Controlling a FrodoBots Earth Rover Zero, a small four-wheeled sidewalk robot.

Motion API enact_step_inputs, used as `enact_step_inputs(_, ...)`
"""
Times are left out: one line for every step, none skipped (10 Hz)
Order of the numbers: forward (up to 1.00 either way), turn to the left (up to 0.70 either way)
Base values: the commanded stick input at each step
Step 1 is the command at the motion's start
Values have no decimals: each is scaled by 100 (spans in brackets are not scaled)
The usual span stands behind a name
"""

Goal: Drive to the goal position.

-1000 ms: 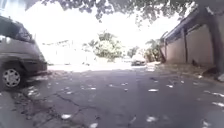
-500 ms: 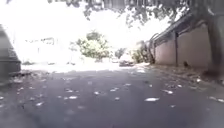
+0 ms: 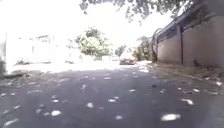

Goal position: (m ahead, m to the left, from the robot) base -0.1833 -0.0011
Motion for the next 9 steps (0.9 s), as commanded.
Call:
enact_step_inputs(100, 2)
enact_step_inputs(100, 2)
enact_step_inputs(100, 2)
enact_step_inputs(100, 2)
enact_step_inputs(100, 2)
enact_step_inputs(100, 2)
enact_step_inputs(100, 2)
enact_step_inputs(100, 6)
enact_step_inputs(100, 39)
